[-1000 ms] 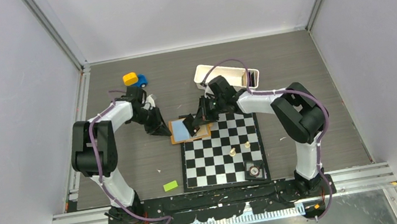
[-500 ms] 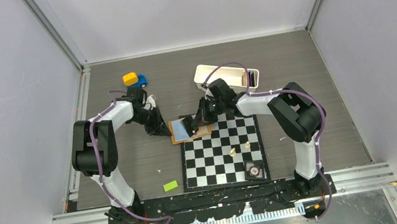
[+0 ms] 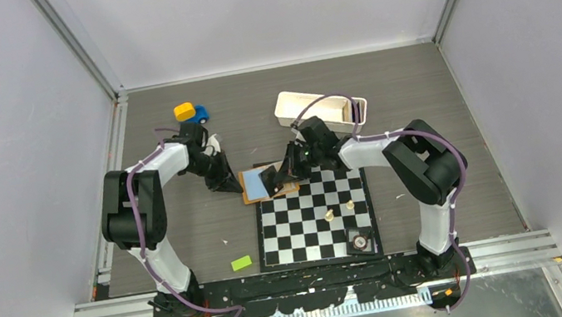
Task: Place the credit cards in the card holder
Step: Insert the credit card into the card holder.
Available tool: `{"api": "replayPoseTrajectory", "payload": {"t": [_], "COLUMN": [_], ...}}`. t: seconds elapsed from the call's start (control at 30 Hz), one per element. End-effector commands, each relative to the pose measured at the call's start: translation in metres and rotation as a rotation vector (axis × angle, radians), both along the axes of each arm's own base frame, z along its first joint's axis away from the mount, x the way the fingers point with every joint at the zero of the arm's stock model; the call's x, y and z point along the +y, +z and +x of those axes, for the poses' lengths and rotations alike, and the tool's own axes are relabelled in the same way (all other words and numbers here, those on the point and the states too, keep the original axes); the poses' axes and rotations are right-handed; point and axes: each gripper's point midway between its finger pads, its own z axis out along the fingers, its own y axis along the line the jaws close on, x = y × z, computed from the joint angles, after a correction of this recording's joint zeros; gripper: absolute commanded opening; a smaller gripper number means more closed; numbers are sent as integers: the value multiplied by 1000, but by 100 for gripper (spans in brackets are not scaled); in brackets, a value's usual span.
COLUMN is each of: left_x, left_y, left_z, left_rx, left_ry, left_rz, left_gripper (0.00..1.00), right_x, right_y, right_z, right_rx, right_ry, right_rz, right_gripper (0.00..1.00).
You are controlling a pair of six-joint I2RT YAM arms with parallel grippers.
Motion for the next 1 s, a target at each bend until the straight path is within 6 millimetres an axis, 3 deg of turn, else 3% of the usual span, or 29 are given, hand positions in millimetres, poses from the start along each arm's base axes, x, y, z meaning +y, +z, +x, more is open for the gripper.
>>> {"api": "replayPoseTrajectory", "payload": {"t": [0.0,0.43,0.8,0.97], "left_x": [-8,-9,-11,-10], "left_y": [10,9,9,9], "left_z": [5,4,3,4], "left_rx": [-27,-21,-20,-23], "left_ry": [-4,-5,-10,-9], "left_rz": [-34,-40,-43,-38], "left_gripper": [0,0,0,0], "right_x": [-11,-6,-1,-5], "right_y": [-26,-35,-46,-45], "right_z": [-14,3,-7,-11], "right_rx": [43,-8,26,23], "right_ry": [-23,-92,-69,-64], "right_rz": [-104,-86,-94,-126], "right_gripper": [1,1,0,10]}}
